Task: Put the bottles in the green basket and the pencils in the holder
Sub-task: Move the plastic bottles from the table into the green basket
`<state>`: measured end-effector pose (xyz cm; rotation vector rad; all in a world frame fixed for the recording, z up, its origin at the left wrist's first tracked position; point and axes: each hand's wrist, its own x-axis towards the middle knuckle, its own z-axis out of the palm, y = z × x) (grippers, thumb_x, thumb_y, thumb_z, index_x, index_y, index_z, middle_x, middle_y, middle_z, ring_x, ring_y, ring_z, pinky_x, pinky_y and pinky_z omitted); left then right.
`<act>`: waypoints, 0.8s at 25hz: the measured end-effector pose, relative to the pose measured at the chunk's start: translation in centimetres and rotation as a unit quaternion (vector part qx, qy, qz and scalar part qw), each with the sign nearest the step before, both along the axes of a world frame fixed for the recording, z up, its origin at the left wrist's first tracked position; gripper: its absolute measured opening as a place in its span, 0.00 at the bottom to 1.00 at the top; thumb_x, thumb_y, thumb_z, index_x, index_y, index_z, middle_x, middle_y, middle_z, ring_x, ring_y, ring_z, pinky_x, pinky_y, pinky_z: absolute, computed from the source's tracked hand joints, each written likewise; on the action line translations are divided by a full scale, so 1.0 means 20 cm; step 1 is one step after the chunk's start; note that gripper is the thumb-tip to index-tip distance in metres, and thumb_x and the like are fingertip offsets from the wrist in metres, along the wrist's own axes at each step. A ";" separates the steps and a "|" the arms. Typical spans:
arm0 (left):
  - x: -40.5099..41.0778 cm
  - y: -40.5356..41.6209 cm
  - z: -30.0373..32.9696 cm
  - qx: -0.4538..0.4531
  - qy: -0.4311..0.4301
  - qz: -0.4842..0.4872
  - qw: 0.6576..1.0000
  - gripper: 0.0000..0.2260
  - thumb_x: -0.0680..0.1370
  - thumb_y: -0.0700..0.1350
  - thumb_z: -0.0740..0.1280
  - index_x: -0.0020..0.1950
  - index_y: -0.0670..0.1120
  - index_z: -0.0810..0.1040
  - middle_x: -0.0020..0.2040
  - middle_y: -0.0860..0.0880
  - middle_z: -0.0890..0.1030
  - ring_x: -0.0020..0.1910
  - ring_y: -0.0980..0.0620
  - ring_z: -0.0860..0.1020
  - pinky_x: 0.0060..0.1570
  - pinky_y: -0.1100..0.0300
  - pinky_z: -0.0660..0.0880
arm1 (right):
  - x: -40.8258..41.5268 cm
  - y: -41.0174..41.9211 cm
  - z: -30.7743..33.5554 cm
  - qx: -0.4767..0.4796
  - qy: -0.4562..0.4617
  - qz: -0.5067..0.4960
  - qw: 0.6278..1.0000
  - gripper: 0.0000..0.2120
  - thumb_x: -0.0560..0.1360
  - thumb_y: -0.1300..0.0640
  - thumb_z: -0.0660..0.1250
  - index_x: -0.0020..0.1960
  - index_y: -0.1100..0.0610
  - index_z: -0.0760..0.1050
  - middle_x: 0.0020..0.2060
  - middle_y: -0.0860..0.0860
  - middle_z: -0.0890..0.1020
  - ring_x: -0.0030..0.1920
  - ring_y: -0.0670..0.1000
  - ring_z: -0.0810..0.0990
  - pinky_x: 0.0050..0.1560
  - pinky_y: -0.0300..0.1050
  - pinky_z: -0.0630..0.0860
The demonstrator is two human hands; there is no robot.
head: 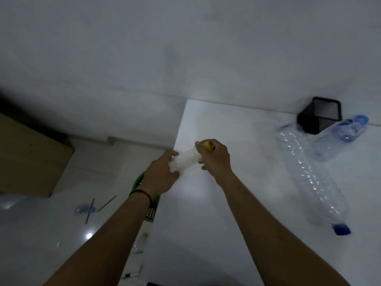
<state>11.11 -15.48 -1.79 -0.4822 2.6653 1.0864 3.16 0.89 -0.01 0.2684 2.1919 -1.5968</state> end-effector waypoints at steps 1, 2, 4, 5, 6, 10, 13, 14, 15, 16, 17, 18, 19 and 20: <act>0.05 -0.08 0.02 -0.012 0.005 0.003 1.000 0.23 0.73 0.47 0.74 0.66 0.52 0.72 0.57 0.53 0.79 0.49 0.52 0.79 0.45 0.64 0.71 | 0.05 -0.10 0.00 0.010 0.012 0.023 1.000 0.11 0.71 0.44 0.71 0.45 0.50 0.79 0.41 0.51 0.83 0.37 0.51 0.85 0.38 0.50 0.84; 0.10 -0.14 0.03 -0.027 0.018 0.004 0.999 0.23 0.72 0.50 0.75 0.66 0.52 0.73 0.56 0.53 0.79 0.49 0.53 0.78 0.46 0.63 0.70 | 0.10 -0.19 -0.01 0.024 0.029 0.050 0.998 0.12 0.71 0.43 0.72 0.44 0.52 0.79 0.40 0.51 0.82 0.39 0.52 0.84 0.40 0.51 0.84; 0.20 -0.28 0.04 -0.078 0.062 0.005 0.995 0.22 0.71 0.54 0.75 0.62 0.50 0.76 0.54 0.52 0.80 0.48 0.54 0.76 0.46 0.62 0.70 | 0.21 -0.41 -0.02 0.063 0.068 0.110 0.990 0.15 0.71 0.42 0.72 0.44 0.54 0.78 0.38 0.51 0.81 0.41 0.52 0.82 0.44 0.52 0.82; 0.24 -0.33 0.04 -0.122 0.076 0.002 0.990 0.20 0.72 0.56 0.73 0.60 0.50 0.77 0.52 0.50 0.81 0.48 0.52 0.76 0.45 0.61 0.72 | 0.26 -0.51 -0.03 0.075 0.086 0.133 0.985 0.15 0.71 0.42 0.73 0.45 0.54 0.78 0.39 0.50 0.81 0.41 0.50 0.81 0.45 0.51 0.82; 0.27 -0.39 0.03 -0.165 0.081 0.006 0.983 0.19 0.72 0.58 0.72 0.59 0.51 0.78 0.51 0.49 0.80 0.48 0.51 0.76 0.44 0.58 0.74 | 0.30 -0.61 -0.04 0.080 0.097 0.153 0.980 0.14 0.71 0.43 0.73 0.47 0.53 0.79 0.41 0.49 0.82 0.42 0.49 0.81 0.47 0.50 0.82; 0.39 -0.65 -0.08 -0.191 0.038 0.078 0.978 0.20 0.71 0.62 0.70 0.58 0.54 0.76 0.50 0.51 0.78 0.46 0.51 0.77 0.44 0.54 0.78 | 0.38 -0.87 -0.11 0.059 0.092 0.223 0.969 0.18 0.74 0.44 0.70 0.60 0.50 0.77 0.55 0.47 0.82 0.55 0.49 0.80 0.60 0.50 0.78; 0.45 -0.79 -0.27 -0.133 0.020 0.134 0.982 0.20 0.71 0.60 0.72 0.56 0.51 0.75 0.49 0.50 0.80 0.44 0.49 0.79 0.39 0.57 0.75 | 0.32 -0.85 -0.27 0.326 0.176 0.231 0.900 0.26 0.76 0.39 0.62 0.69 0.50 0.70 0.70 0.50 0.73 0.71 0.54 0.68 0.73 0.59 0.61; 0.45 -0.82 -0.34 -0.107 0.019 0.156 0.982 0.19 0.71 0.58 0.72 0.55 0.49 0.74 0.48 0.48 0.81 0.44 0.47 0.80 0.38 0.58 0.72 | 0.31 -0.82 -0.32 0.407 0.199 0.235 0.860 0.27 0.76 0.41 0.61 0.72 0.50 0.68 0.74 0.52 0.68 0.75 0.57 0.60 0.75 0.62 0.55; 0.45 -0.84 -0.42 -0.086 0.014 0.174 0.981 0.19 0.71 0.57 0.72 0.55 0.48 0.74 0.47 0.47 0.82 0.43 0.46 0.80 0.37 0.58 0.71 | 0.31 -0.79 -0.37 0.460 0.212 0.245 0.827 0.27 0.76 0.44 0.60 0.73 0.51 0.66 0.76 0.54 0.63 0.77 0.59 0.54 0.75 0.64 0.51; 0.46 -0.85 -0.50 -0.071 0.002 0.190 0.979 0.20 0.72 0.56 0.72 0.57 0.47 0.73 0.47 0.46 0.82 0.43 0.44 0.81 0.37 0.57 0.72 | 0.34 -0.78 -0.41 0.491 0.224 0.266 0.799 0.27 0.76 0.45 0.61 0.73 0.52 0.66 0.76 0.55 0.61 0.78 0.61 0.50 0.75 0.66 0.49; 0.46 -0.85 -0.57 -0.062 -0.016 0.203 0.977 0.21 0.72 0.55 0.73 0.59 0.47 0.72 0.48 0.45 0.82 0.45 0.43 0.81 0.39 0.55 0.75 | 0.38 -0.80 -0.45 0.512 0.235 0.292 0.773 0.26 0.76 0.46 0.61 0.72 0.52 0.68 0.76 0.56 0.62 0.78 0.63 0.49 0.75 0.69 0.46; 0.47 -0.84 -0.65 -0.054 -0.038 0.212 0.975 0.23 0.72 0.54 0.73 0.61 0.47 0.71 0.49 0.44 0.82 0.46 0.42 0.81 0.42 0.53 0.76 | 0.43 -0.81 -0.49 0.528 0.238 0.319 0.751 0.24 0.75 0.46 0.61 0.69 0.52 0.71 0.75 0.56 0.64 0.78 0.63 0.50 0.74 0.71 0.44; 0.48 -0.83 -0.71 -0.047 -0.056 0.218 0.973 0.24 0.72 0.53 0.73 0.63 0.47 0.71 0.51 0.43 0.82 0.48 0.41 0.81 0.44 0.53 0.76 | 0.47 -0.84 -0.51 0.540 0.232 0.338 0.736 0.22 0.75 0.46 0.60 0.67 0.51 0.73 0.73 0.56 0.68 0.77 0.62 0.55 0.72 0.73 0.42; 0.49 -0.81 -0.77 -0.044 -0.069 0.220 0.972 0.24 0.71 0.53 0.74 0.63 0.48 0.71 0.52 0.43 0.82 0.49 0.40 0.81 0.44 0.53 0.76 | 0.50 -0.86 -0.53 0.547 0.224 0.345 0.729 0.21 0.75 0.45 0.59 0.64 0.51 0.75 0.68 0.55 0.74 0.74 0.61 0.62 0.72 0.74 0.43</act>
